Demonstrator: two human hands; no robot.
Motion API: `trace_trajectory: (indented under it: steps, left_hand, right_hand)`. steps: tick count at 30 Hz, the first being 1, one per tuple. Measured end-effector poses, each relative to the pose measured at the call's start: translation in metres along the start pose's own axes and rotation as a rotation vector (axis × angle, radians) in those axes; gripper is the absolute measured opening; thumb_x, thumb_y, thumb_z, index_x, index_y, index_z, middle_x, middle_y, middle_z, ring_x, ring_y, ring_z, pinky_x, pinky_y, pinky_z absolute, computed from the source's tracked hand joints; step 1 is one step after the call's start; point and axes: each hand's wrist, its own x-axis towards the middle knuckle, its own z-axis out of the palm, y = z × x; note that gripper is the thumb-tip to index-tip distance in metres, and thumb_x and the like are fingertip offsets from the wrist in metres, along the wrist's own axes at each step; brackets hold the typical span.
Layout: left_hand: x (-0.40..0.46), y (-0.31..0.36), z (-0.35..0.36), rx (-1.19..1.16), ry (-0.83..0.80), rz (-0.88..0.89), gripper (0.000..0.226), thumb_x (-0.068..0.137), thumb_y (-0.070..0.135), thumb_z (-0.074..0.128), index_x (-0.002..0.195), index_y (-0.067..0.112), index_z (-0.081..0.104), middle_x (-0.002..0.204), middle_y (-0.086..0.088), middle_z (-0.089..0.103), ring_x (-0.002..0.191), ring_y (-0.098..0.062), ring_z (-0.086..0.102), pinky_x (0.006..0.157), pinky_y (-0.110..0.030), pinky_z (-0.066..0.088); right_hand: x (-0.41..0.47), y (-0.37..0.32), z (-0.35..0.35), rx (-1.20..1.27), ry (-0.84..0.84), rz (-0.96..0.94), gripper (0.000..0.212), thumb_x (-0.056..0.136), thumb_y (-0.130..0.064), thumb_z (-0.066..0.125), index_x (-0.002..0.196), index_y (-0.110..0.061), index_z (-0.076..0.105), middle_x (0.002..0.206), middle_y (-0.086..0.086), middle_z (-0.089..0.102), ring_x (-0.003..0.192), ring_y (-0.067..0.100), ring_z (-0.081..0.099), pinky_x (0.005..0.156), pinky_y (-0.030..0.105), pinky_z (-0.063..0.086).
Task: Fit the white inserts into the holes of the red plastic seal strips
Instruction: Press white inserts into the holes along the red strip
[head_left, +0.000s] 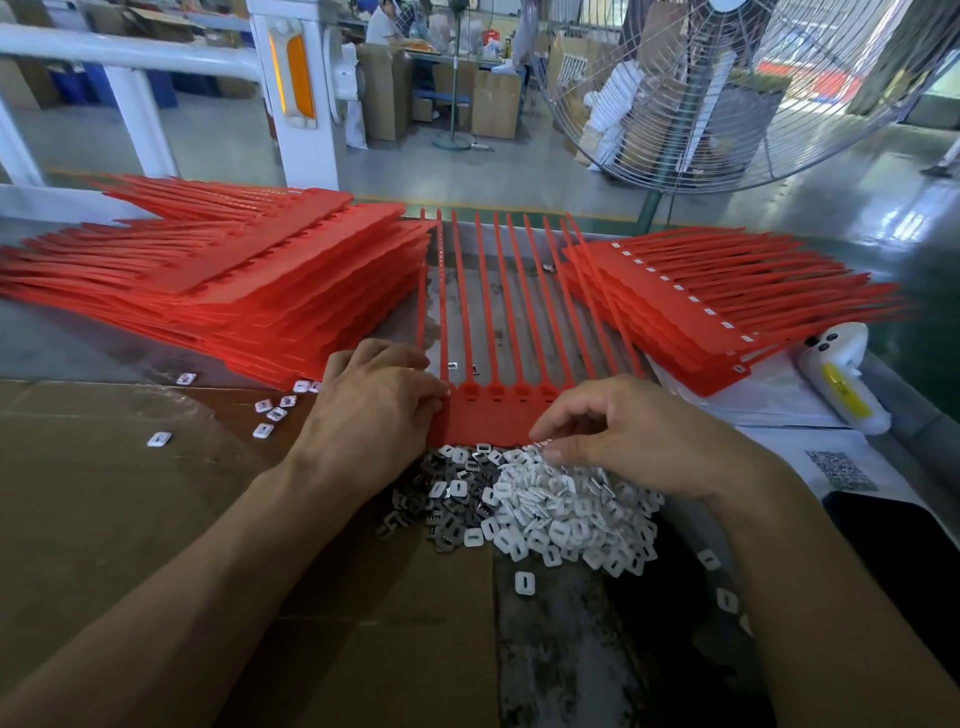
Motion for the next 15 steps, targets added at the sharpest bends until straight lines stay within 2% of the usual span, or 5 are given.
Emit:
trace_trajectory:
  steps: [8,13,15]
  left_hand:
    - [-0.0002,-0.0008,0.0004,-0.095,0.114,0.036,0.020,0.096,0.028,0.065,0.113,0.029,0.076,0.122,0.012,0.065,0.125,-0.016,0.047,0.106,-0.037,0.029]
    - [0.0004,0.0003,0.0004,-0.124,0.138,0.066,0.019,0.095,0.026,0.067,0.110,0.028,0.077,0.117,0.011,0.067,0.122,-0.016,0.050,0.103,-0.036,0.032]
    - [0.0006,0.0005,0.0003,-0.128,0.134,0.075,0.019,0.095,0.026,0.067,0.110,0.028,0.077,0.117,0.011,0.067,0.122,-0.015,0.050,0.102,-0.035,0.033]
  right_hand:
    - [0.0014,-0.0004,-0.0017,-0.072,0.014,-0.026,0.005,0.090,-0.038,0.078,0.086,-0.040,0.076,0.090,-0.018,0.074,0.082,0.005,0.070,0.082,0.043,0.060]
    - [0.0001,-0.0002,-0.0046,-0.015,-0.003,-0.035,0.007,0.086,-0.041,0.081,0.090,-0.040,0.076,0.090,-0.017,0.074,0.083,0.003,0.070,0.080,0.038,0.060]
    - [-0.0020,0.0000,-0.0058,0.012,-0.034,-0.028,0.015,0.080,-0.043,0.086,0.091,-0.041,0.076,0.090,-0.019,0.073,0.081,0.001,0.069,0.072,0.029,0.056]
